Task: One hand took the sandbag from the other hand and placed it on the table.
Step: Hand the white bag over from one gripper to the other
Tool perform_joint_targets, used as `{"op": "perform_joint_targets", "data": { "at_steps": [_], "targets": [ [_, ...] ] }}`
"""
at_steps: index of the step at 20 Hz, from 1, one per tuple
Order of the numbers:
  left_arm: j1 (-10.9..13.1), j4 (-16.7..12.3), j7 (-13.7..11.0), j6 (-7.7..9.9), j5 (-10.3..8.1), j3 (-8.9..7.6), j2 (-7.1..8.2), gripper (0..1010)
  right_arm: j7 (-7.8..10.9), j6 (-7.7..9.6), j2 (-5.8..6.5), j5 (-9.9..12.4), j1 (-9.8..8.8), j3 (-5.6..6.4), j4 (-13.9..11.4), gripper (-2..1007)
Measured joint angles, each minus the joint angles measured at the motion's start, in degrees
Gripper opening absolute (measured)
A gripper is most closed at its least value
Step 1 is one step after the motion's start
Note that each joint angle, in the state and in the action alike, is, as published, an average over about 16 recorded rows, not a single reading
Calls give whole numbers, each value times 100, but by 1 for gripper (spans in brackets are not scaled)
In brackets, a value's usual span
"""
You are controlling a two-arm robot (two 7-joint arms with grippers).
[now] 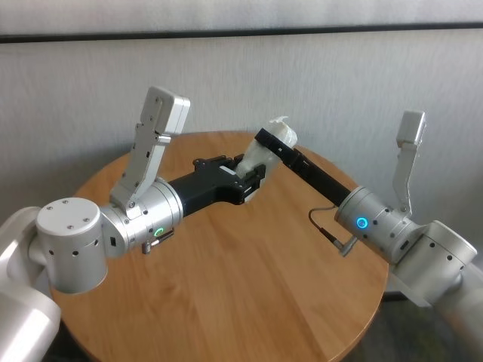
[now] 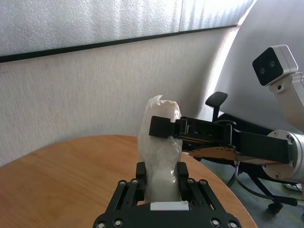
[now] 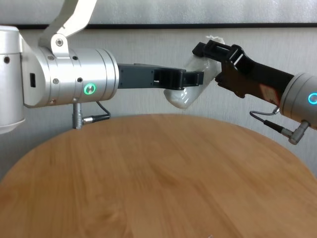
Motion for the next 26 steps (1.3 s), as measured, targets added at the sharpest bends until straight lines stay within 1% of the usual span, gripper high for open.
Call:
{"op": "perform_joint_targets", "data": {
  "at_steps": [6, 12, 15, 17, 19, 23, 26],
  "targets": [
    [0, 0, 0, 0, 0, 0, 0, 585, 19, -39, 42, 20, 23, -76, 6, 584],
    [-1, -1, 14, 0, -5, 4, 7, 773, 14, -114, 68, -30, 47, -129, 19, 584],
    [6, -5, 86, 9, -13, 0, 17, 858, 1, -159, 78, -77, 55, -141, 27, 584],
    [22, -12, 206, 33, -16, -23, 17, 902, -7, -190, 87, -116, 59, -141, 32, 584],
    [52, -23, 392, 78, -8, -72, 2, 936, -17, -224, 100, -164, 63, -135, 38, 584],
    [134, -54, 869, 199, 44, -224, -63, 984, -58, -314, 147, -299, 65, -109, 46, 584],
    [200, -83, 1216, 291, 95, -355, -129, 1000, -105, -387, 203, -412, 57, -67, 43, 584]
  ]
}}
